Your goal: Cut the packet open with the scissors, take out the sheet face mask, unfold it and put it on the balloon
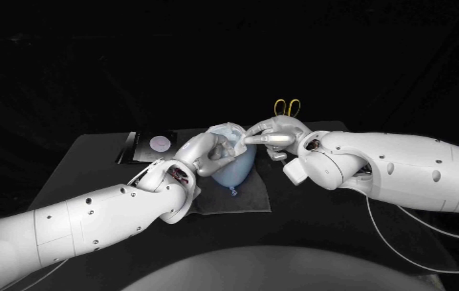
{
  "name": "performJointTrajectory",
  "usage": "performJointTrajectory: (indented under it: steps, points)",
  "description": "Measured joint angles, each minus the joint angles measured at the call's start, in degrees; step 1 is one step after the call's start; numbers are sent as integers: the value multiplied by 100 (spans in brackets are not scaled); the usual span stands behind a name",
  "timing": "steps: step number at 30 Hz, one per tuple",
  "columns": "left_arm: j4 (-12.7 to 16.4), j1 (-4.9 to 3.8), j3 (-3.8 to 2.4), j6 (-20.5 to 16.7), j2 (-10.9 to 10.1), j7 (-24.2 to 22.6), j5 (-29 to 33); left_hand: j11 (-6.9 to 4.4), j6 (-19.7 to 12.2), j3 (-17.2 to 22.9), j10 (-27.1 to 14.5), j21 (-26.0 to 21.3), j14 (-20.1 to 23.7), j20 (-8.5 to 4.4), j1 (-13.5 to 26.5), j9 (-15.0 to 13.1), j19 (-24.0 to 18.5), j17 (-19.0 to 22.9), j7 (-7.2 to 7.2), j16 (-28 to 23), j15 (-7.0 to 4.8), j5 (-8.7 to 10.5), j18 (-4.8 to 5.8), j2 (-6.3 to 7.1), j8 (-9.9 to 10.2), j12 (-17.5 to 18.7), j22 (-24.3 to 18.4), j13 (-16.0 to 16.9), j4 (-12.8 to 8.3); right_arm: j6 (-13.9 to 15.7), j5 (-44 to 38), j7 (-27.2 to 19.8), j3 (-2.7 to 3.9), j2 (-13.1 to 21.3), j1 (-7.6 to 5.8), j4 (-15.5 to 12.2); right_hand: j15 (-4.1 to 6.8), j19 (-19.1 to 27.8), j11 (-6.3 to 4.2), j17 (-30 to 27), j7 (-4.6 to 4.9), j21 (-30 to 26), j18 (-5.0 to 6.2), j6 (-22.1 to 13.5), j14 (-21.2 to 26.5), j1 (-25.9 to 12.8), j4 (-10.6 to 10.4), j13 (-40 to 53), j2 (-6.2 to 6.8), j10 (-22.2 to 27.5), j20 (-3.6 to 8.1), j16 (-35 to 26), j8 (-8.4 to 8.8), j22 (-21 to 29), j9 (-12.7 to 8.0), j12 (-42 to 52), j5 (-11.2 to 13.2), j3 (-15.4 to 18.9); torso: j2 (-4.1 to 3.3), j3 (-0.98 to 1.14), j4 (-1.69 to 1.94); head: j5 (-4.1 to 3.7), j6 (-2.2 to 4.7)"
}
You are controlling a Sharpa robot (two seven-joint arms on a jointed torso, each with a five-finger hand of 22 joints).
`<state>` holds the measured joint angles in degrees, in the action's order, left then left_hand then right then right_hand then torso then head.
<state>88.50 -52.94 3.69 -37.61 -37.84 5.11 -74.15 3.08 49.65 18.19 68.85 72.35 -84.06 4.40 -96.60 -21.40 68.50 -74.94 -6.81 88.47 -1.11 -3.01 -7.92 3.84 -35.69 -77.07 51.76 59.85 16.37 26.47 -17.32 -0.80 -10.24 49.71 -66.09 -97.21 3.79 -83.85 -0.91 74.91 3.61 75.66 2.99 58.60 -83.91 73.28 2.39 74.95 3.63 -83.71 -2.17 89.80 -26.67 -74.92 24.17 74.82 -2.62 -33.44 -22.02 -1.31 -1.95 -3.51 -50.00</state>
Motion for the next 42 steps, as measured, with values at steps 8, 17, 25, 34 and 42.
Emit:
performJointTrajectory:
  steps: [8,17,25,34,42]
  points:
    - [14,0,0,-29,-21,-42,15,-42,-48,2075,202,60,-1,0,895,-134,0,0,-16,0,1,39,1,516,-189,-53,74,220,-477,0,0,2,0,15,-1,14,0,-13,0,4,3,0,0,-5,0,0,0,-3,0,1,13,-4,-13,-3,0,0,11,0,1,0,2,7,0]
    - [62,0,-10,-90,-48,-138,58,-74,-77,2545,278,107,-1,0,1437,-172,0,0,-6,0,1,43,2,535,-258,-102,118,355,-885,-1,0,4,0,19,-1,27,13,-13,1,4,-3,0,0,-18,-13,0,0,-4,1,1,13,-20,-14,-3,0,0,11,0,-1,0,2,9,0]
    - [195,-1,-33,-113,-121,-327,190,-82,-87,2666,348,131,-1,0,1576,-174,-1,0,5,0,1,34,2,541,-288,-118,147,434,-1006,-11,-22,44,0,47,-1,71,16,-13,10,3,2,0,0,-27,-16,-8,0,-1,9,10,13,0,-12,-2,0,0,12,0,-1,0,2,1,0]
    - [364,-26,-55,29,-322,-574,389,-83,-61,2694,387,130,-1,-20,1640,-175,20,0,24,-1,1,34,2,598,-291,-147,165,501,-1073,-50,-222,298,-1,157,-1,201,14,-12,10,-1,-3,0,0,-14,-14,-8,17,-2,9,11,12,0,-5,1,2,0,22,-16,3,-1,1,-23,0]
    - [341,-46,-57,560,-383,-596,448,-102,-61,2709,407,151,-1,-20,1641,-175,20,0,22,-1,1,35,3,598,-315,-147,172,508,-1088,-121,-448,592,-22,270,18,274,12,-11,10,0,-4,0,0,-12,-12,-8,23,-5,9,11,11,-4,-37,-1,2,0,-3,-9,4,-1,-3,-34,0]
